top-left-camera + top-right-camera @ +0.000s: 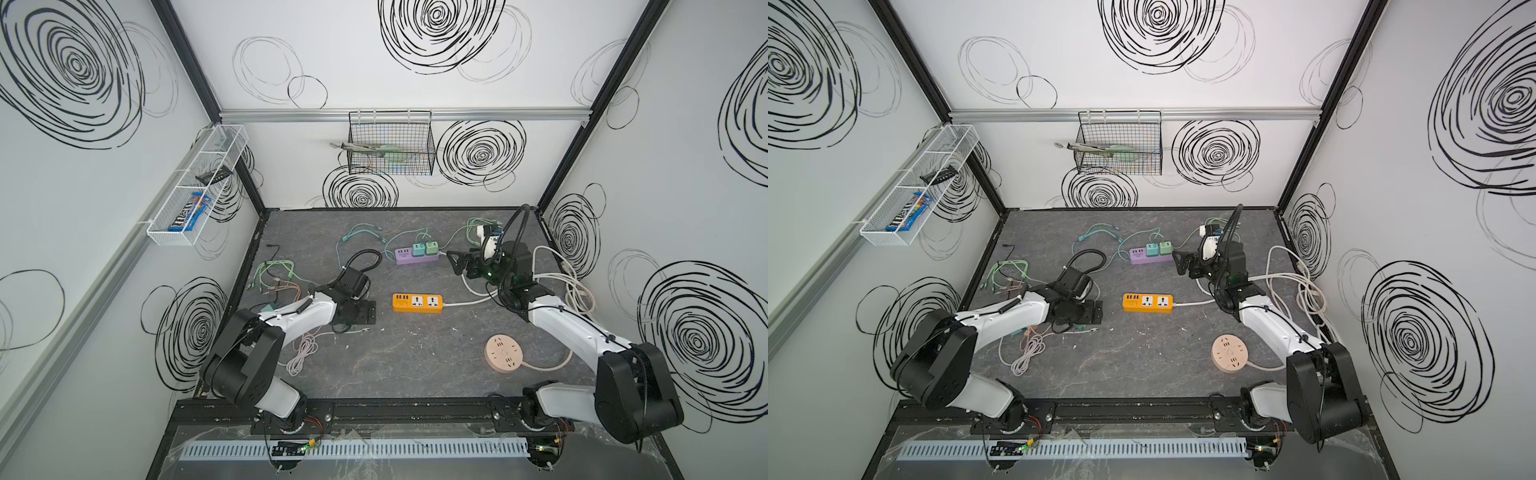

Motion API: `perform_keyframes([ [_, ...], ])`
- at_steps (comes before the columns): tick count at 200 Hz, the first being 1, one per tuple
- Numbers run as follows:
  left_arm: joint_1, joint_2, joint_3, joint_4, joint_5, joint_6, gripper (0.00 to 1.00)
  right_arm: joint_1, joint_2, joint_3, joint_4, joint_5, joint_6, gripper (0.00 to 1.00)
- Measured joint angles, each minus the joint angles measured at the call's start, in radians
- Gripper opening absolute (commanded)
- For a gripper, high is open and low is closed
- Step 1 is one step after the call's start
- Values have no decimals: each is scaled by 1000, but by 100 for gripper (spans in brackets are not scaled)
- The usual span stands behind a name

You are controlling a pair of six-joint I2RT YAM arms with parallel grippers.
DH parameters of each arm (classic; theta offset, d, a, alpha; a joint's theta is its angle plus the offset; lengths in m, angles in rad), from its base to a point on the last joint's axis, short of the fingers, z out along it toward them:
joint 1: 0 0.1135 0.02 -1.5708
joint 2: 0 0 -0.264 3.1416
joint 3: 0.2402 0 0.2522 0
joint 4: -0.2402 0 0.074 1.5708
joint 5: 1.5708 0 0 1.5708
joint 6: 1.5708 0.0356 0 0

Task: Insert the plug
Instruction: 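Grasp the light green charger with the left gripper while the right gripper withdraws, then lift the light green charger high with the left gripper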

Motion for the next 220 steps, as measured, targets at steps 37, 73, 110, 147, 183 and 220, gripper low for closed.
perform_keyframes([
  [37,-63,1,7,-65,-34,16,79,0,7,0,0,-19,0,97],
  [73,-60,24,29,-103,-67,40,72,0,16,0,-2,-27,0,97],
  [110,-60,42,39,-121,-77,70,64,0,16,0,-2,-26,0,97],
  [147,-61,64,49,-135,-79,94,55,0,16,0,-2,-25,0,97],
  [183,-68,68,55,-134,-93,107,31,0,16,0,-2,-15,0,97],
  [220,-71,56,55,-130,-114,115,2,0,16,0,-3,-11,0,97],
])
